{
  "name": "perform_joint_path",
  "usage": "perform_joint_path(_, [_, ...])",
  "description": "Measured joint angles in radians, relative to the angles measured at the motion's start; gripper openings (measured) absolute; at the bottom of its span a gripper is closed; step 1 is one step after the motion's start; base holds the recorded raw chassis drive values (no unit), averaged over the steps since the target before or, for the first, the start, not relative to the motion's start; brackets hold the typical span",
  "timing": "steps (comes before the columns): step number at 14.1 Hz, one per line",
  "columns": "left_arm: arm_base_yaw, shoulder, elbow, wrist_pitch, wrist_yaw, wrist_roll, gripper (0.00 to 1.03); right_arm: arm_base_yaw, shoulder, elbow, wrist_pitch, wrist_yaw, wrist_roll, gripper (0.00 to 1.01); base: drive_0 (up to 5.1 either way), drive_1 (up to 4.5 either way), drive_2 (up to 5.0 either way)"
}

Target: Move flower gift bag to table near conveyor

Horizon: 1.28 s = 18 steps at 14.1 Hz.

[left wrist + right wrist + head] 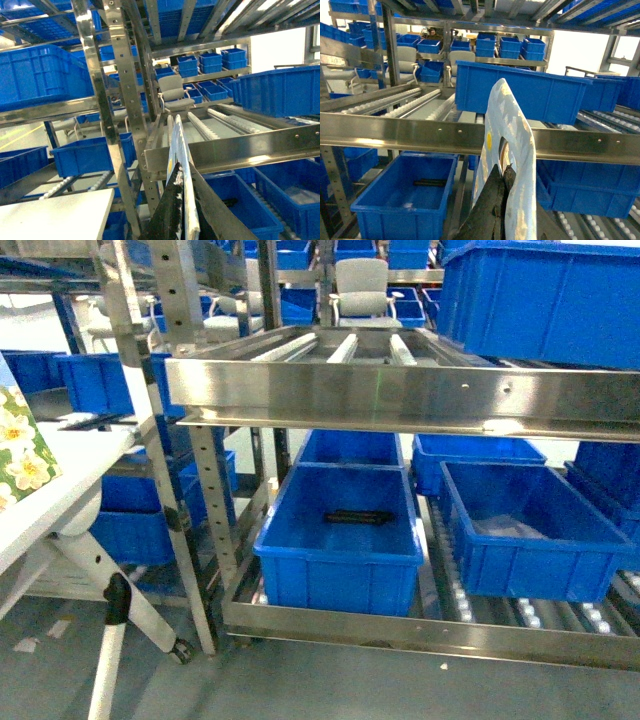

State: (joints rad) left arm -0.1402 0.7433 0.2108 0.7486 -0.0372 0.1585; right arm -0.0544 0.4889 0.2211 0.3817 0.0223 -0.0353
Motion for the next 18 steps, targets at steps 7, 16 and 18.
perform_joint_path(7, [0.000,0.000,0.000,0.003,0.000,0.000,0.02,0.000,0.000,0.000,0.001,0.000,0.000,0.02,-5.0,1.61,3.0])
perform_joint_path(16, [0.000,0.000,0.000,0.000,0.000,0.000,0.02,0.000,0.000,0.000,-0.001,0.000,0.000,0.02,-5.0,2.40,2.4])
perform_joint_path(18, [0.000,0.000,0.000,0.001,0.000,0.000,0.02,0.000,0.000,0.000,-0.002,0.000,0.000,0.02,-5.0,2.45,2.5])
